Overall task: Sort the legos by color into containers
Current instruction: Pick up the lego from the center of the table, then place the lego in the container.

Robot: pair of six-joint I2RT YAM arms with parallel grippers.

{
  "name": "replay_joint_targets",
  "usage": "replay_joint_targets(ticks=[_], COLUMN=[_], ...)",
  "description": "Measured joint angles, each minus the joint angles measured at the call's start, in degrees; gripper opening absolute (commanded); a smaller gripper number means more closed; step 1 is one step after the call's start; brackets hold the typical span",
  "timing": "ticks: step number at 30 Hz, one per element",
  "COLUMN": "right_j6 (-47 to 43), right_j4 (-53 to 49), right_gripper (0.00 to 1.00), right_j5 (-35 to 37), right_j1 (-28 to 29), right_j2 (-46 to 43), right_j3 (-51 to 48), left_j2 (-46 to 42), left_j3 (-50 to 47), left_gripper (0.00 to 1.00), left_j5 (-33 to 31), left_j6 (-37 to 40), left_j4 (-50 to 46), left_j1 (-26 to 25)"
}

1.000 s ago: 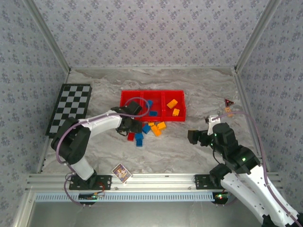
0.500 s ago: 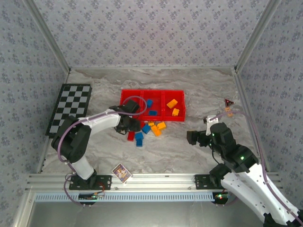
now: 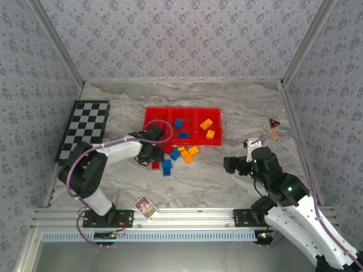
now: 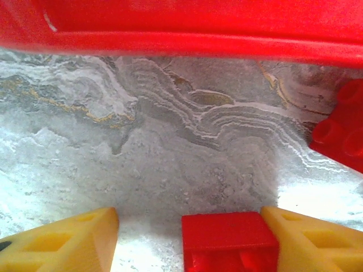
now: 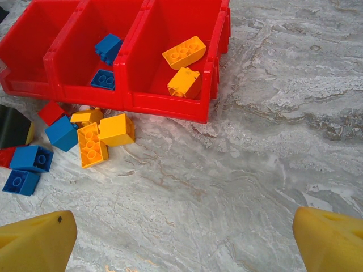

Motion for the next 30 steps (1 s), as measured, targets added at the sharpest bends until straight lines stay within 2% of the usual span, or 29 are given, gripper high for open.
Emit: replay_joint_targets(ticks=[4, 9, 15, 23, 30], right_j6=[0.0, 0.0, 0.0, 0.0, 0.0], right_j4=[0.0, 0.0, 0.0, 0.0, 0.0], right_gripper=[1.0, 1.0, 1.0, 1.0, 1.0], right_j5=[0.0, 0.5, 0.9, 1.5, 1.9], right_j1=[0.0, 0.0, 0.0, 0.0, 0.0], right_j2=[0.0, 0.0, 0.0, 0.8, 0.9], right_j3=[0.0, 0.0, 0.0, 0.0, 0.0], left_j2=[-0.2, -1.8, -9.3, -19.6, -19.5], left_j3=[-0.2, -1.6, -3.5, -2.6, 8.6], left_gripper=[0.46, 0.35, 0.19, 0.2, 0.2], left_j5=[-0.2, 0.1, -0.5, -5.3, -11.5], left_j6=[-0.8, -2.5, -5.0, -6.4, -1.1], left_j4=[-0.1, 0.4, 1.2, -0.5, -1.9], left_j1=[0.2, 0.2, 0.2, 0.2, 0.8])
